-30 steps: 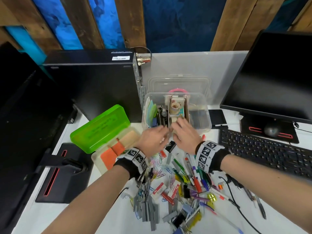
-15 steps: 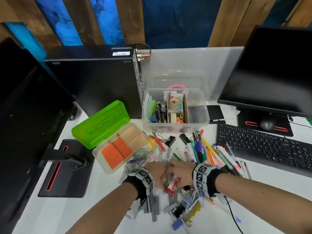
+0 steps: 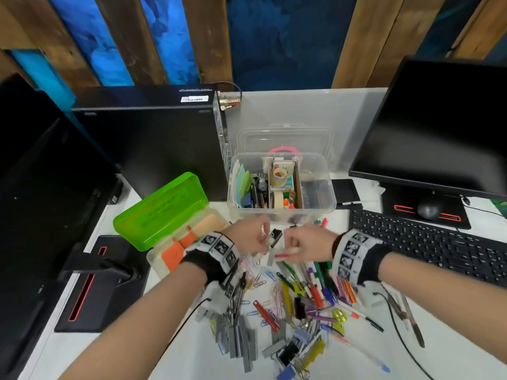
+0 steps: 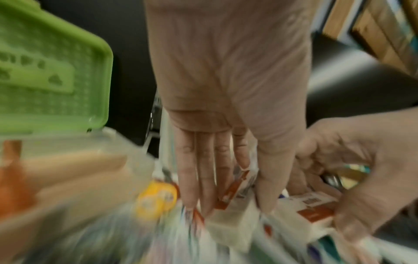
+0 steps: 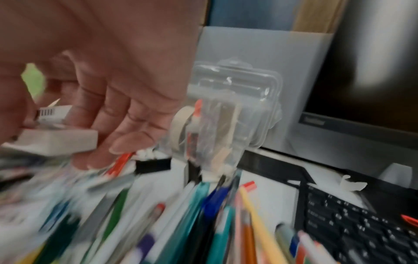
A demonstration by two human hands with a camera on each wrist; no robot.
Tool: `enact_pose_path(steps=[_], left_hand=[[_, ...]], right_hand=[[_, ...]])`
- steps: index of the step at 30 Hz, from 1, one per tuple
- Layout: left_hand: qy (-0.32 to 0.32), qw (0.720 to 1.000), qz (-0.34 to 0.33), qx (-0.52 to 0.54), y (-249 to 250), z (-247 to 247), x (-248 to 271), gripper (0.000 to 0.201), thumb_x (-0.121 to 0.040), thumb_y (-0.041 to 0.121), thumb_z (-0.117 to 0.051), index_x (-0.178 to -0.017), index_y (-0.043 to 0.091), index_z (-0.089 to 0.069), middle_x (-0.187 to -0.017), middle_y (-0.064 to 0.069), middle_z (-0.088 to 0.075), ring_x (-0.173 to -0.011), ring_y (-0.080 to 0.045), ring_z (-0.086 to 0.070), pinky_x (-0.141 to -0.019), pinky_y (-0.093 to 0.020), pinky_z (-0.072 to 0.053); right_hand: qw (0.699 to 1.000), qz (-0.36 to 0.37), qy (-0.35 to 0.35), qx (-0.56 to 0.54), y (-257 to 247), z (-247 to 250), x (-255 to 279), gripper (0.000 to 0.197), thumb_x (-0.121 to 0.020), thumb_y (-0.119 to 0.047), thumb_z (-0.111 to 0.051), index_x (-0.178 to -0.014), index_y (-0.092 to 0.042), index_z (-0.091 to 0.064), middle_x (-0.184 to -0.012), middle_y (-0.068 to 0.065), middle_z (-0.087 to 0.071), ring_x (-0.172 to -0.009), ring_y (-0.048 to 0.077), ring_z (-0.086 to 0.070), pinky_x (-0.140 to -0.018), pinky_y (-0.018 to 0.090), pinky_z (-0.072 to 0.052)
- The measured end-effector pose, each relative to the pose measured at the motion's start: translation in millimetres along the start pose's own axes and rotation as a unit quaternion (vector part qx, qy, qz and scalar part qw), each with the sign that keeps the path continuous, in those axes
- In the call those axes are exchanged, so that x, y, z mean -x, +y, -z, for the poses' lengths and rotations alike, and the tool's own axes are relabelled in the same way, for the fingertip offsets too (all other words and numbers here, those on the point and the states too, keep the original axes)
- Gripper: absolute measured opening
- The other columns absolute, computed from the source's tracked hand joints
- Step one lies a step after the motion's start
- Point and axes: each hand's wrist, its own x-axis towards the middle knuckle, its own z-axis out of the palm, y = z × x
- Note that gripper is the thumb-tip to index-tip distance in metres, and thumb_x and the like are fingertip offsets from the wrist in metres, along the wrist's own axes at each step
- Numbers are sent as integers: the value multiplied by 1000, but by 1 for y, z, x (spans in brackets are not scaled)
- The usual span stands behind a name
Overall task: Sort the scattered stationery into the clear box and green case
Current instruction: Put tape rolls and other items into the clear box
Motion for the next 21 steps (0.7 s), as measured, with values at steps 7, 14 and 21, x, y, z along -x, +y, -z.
enact_pose_path(steps=[7, 14, 21], left_hand=[[170, 979, 5, 116, 15, 73, -29, 33, -87, 20, -66, -106, 17, -40, -79, -2, -60, -62, -17, -65, -56, -28, -56], [243, 957, 42, 154, 26, 83, -67, 34, -90, 14, -61, -118, 13, -41, -72, 0, -56, -59, -19, -63, -54, -29, -55], [254, 957, 50, 132, 19, 79, -88, 26, -90, 13, -61, -113, 14, -49, -72, 4, -57, -64, -17, -63, -60, -27, -53]], right_hand=[[970, -74, 190, -129, 38, 88, -23, 34, -81, -38, -70, -98, -19, -48, -81, 0, -58, -65, 14, -53, -61, 29, -46], [961, -134, 224, -93, 55, 107, -77, 19, -88, -31, -61, -104, -22, -54, -78, 0, -62, -66, 19, -61, -62, 26, -51], [966, -104, 178, 154, 57, 112, -103, 3, -88, -19, -56, -90, -18, -57, -90, 1, -64, -71, 18, -55, -61, 26, -44]])
